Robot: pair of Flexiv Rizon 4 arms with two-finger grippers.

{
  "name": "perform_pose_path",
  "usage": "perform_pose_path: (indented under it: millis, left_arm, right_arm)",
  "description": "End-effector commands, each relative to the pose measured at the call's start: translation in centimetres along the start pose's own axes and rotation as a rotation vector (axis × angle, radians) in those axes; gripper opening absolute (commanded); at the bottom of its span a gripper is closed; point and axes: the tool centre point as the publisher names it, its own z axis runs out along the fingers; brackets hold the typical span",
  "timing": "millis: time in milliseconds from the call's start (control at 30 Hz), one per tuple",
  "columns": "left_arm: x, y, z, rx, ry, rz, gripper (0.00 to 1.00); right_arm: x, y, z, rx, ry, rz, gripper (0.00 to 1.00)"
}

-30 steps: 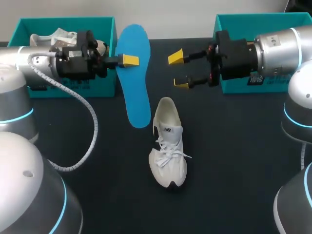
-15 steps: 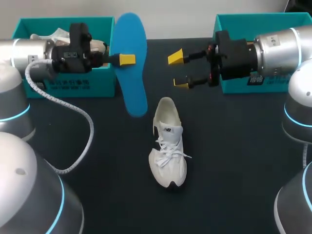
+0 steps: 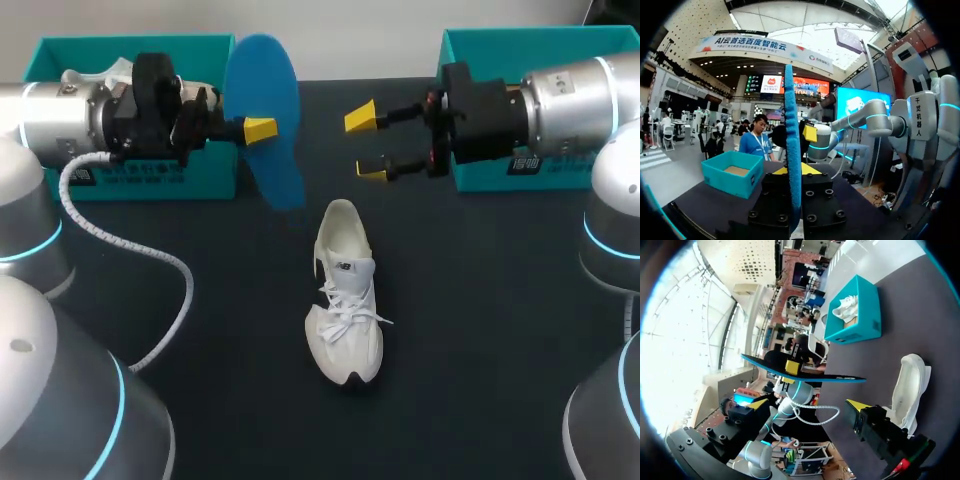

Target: Take the shoe out of the shoebox, open the shoe tongue, remove and reinsert the insole, then place the shoe into the shoebox

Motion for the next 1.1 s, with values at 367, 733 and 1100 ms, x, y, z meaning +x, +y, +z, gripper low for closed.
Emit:
perform_pose_path:
  millis: [367,733,1100]
  left_arm:
    - [-1.4,-0.3,-0.6,-0.109,-0.009,1.47,0.0]
    - [-1.2,1.0,-0.8,-0.045,-0.087,1.99,0.0]
    - [-1.2,0.7,-0.8,-0.063,-0.1,2.125,0.0]
  right_arm:
    - [0.0,0.0,0.2,-0.003,-0.001,0.001,1.0]
    - [0.0,0.0,0.2,-0.003,-0.001,0.001,1.0]
    - [0.0,0.0,0.2,-0.003,-0.001,0.001,1.0]
